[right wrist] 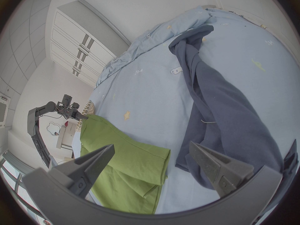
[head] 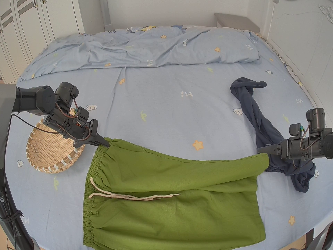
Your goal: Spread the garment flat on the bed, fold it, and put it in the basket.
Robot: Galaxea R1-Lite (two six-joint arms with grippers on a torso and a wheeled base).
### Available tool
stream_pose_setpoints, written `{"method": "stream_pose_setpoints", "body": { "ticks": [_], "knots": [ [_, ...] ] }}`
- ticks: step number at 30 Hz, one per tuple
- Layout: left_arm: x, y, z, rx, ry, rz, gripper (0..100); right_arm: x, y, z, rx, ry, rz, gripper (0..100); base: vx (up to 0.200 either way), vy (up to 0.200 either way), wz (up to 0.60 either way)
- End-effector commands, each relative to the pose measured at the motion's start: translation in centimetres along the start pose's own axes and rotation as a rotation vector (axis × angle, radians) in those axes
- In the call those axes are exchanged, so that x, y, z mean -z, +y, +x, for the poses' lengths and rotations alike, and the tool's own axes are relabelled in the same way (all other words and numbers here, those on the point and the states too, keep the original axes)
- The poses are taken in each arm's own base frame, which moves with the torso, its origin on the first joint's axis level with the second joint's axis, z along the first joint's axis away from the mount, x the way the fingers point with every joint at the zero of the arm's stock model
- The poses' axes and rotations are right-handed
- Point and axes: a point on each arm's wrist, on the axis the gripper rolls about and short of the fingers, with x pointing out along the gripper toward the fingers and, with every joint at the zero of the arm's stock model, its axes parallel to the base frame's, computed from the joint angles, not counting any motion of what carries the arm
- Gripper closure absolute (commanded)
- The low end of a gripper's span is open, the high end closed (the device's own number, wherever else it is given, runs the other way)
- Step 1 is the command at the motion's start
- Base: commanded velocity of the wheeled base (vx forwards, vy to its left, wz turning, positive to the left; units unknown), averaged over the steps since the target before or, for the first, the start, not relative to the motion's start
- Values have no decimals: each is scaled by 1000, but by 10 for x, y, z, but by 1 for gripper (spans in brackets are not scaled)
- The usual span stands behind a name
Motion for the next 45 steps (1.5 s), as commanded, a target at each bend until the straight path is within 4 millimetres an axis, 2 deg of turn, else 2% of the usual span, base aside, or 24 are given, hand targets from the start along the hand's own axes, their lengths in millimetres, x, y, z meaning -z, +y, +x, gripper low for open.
{"method": "stream_pose_setpoints", "body": {
  "ticks": [1, 5, 13, 14, 27, 31, 34, 39, 45],
  "knots": [
    [0, 1, 2, -1, 5, -1, 100, 7, -9, 16, -9, 45, 29, 0, 0, 0, 0],
    [0, 1, 2, -1, 5, -1, 100, 8, -11, 23, -15, 45, 24, 0, 0, 0, 0],
    [-2, 2, 1, -2, -3, -2, 100, 6, -11, 23, -46, 39, 32, 0, 0, 0, 0],
    [-2, 2, 0, -2, -5, -2, 100, 6, -11, 23, -46, 39, 35, 100, 0, 0, 0],
    [-2, 3, -1, -4, -8, -5, 100, 5, -11, 21, -46, 32, 32, 100, 0, 0, 0],
    [-3, 5, -1, -8, -10, -3, 100, -1, -5, 17, -50, 9, 13, 100, 0, 0, 0],
    [-3, 7, -1, -8, -25, 1, 100, -18, 10, 11, -69, -43, -18, 100, 0, 0, 0],
    [-4, 8, 0, -4, -60, 16, 100, -50, 20, 8, -88, -120, -43, 100, 0, 0, 0],
    [-7, 14, 0, -3, -118, -1, 100, -69, 22, 15, -100, -150, -58, 100, 0, 0, 0]
  ]
}}
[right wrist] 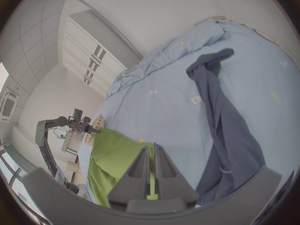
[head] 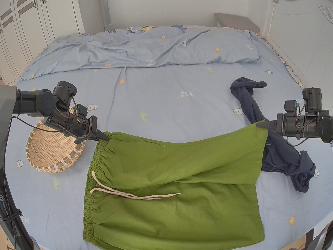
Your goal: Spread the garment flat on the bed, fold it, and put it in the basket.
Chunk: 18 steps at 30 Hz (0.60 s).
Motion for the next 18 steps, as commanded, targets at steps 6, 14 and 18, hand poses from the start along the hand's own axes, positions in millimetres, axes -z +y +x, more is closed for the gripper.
{"method": "stream_pose_setpoints", "body": {
  "ticks": [6, 14, 18],
  "knots": [
    [0, 16, -7, -16, -103, -1, 100, -31, -2, 34, -32, -34, -31, 100, 0, 0, 0],
    [-3, 22, -11, -9, -213, 4, 100, -43, -10, 63, -21, -45, -51, 100, 0, 0, 0],
    [-3, 25, -10, -8, -241, 3, 100, -49, -13, 68, -17, -56, -58, 100, 0, 0, 0]
  ]
}}
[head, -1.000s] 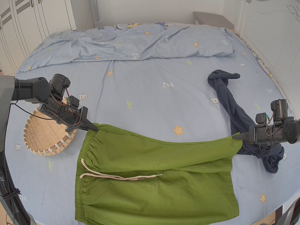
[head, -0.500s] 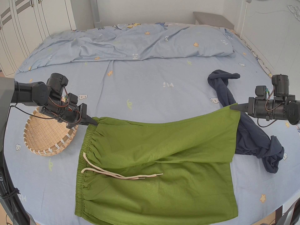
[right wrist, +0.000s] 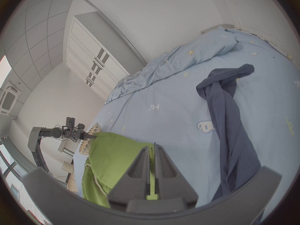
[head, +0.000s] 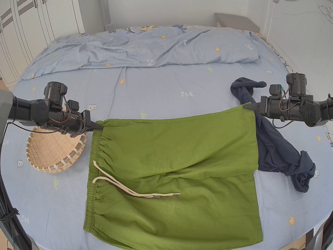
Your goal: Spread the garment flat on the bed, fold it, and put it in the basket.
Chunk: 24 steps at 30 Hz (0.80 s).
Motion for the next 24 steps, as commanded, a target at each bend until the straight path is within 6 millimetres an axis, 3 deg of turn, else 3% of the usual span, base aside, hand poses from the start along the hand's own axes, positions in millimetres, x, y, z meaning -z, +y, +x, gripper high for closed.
{"method": "stream_pose_setpoints", "body": {
  "ticks": [1, 24],
  "knots": [
    [3, 6, -3, -7, -25, -15, 100, -3, -10, 18, 0, 3, 0, 100, 0, 0, 0],
    [-3, 19, -12, -18, -116, 6, 100, -46, -13, 42, 16, -67, -59, 100, 0, 0, 0]
  ]
}}
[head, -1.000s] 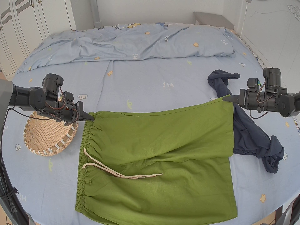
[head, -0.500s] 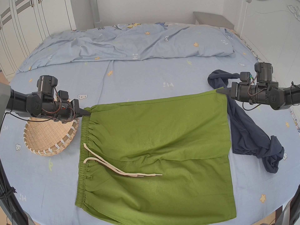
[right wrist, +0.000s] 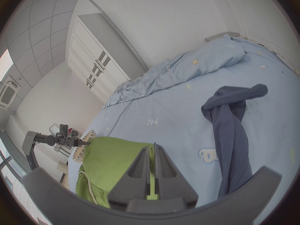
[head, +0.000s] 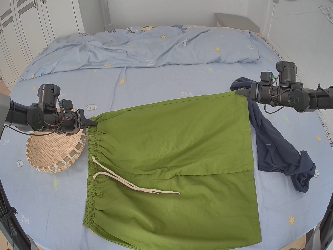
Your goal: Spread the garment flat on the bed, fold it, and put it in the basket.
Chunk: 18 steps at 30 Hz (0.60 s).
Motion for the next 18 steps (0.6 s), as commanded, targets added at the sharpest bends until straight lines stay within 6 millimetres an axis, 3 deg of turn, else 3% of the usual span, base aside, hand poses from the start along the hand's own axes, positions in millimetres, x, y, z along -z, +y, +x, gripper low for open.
{"method": "stream_pose_setpoints", "body": {
  "ticks": [1, 16, 17, 18],
  "knots": [
    [-2, 3, -2, -5, -11, -1, 100, -5, -5, 10, 9, -13, -11, 100, 0, 0, 0],
    [-4, 2, 0, 1, -29, 14, 100, -2, -13, 22, 21, 6, 0, 100, 0, 0, 0],
    [-4, 2, 0, 2, -30, 16, 100, -2, -14, 23, 22, 7, 1, 0, 0, 0, 0],
    [-4, 2, 1, 2, -30, 16, 100, -1, -13, 24, 20, 8, 0, 0, 0, 0, 0]
  ]
}}
